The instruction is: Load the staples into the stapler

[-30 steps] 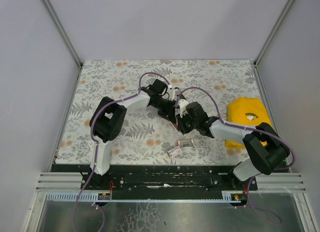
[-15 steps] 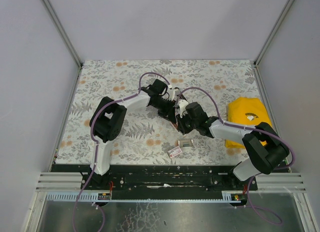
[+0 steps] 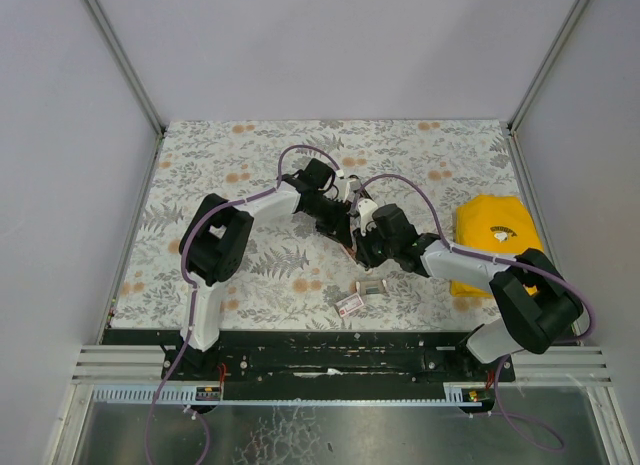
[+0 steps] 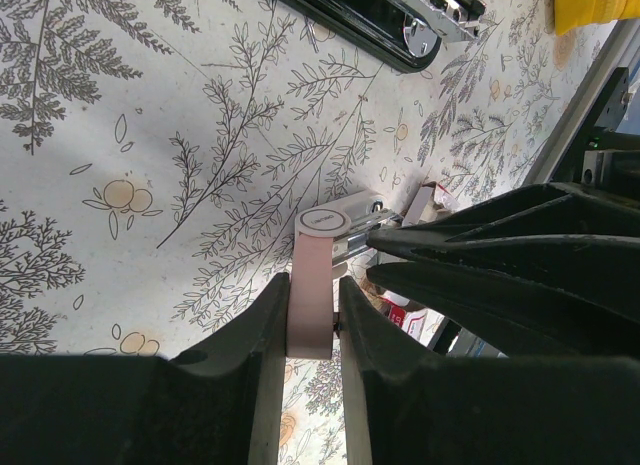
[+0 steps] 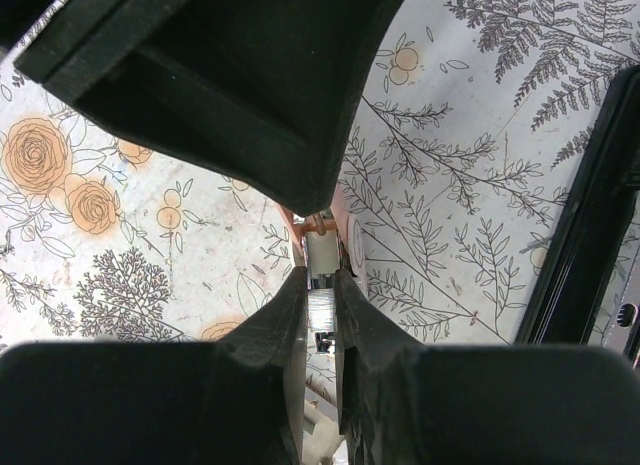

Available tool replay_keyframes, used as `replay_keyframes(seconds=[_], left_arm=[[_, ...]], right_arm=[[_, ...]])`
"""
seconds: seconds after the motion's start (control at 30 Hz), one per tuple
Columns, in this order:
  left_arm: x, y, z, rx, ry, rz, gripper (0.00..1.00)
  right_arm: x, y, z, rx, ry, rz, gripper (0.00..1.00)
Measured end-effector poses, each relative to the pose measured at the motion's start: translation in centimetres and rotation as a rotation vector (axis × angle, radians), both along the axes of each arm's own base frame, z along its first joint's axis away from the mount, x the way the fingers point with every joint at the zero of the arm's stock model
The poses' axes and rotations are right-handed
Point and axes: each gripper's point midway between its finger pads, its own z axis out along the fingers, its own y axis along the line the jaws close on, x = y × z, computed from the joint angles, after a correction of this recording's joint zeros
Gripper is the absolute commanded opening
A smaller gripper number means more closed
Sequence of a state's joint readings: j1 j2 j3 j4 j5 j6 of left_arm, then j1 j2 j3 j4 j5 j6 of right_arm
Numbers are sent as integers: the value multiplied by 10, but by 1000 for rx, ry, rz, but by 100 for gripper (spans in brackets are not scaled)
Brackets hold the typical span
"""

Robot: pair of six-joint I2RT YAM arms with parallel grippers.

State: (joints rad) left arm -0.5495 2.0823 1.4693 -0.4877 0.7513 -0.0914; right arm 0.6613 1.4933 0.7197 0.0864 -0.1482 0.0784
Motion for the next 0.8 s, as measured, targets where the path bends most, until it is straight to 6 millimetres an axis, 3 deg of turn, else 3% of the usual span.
replay_keyframes(seconds=[0.8], left_arm=[[0, 0, 0, 1, 1, 0, 0]], right_arm=[[3, -4, -5, -23, -2, -18, 18]])
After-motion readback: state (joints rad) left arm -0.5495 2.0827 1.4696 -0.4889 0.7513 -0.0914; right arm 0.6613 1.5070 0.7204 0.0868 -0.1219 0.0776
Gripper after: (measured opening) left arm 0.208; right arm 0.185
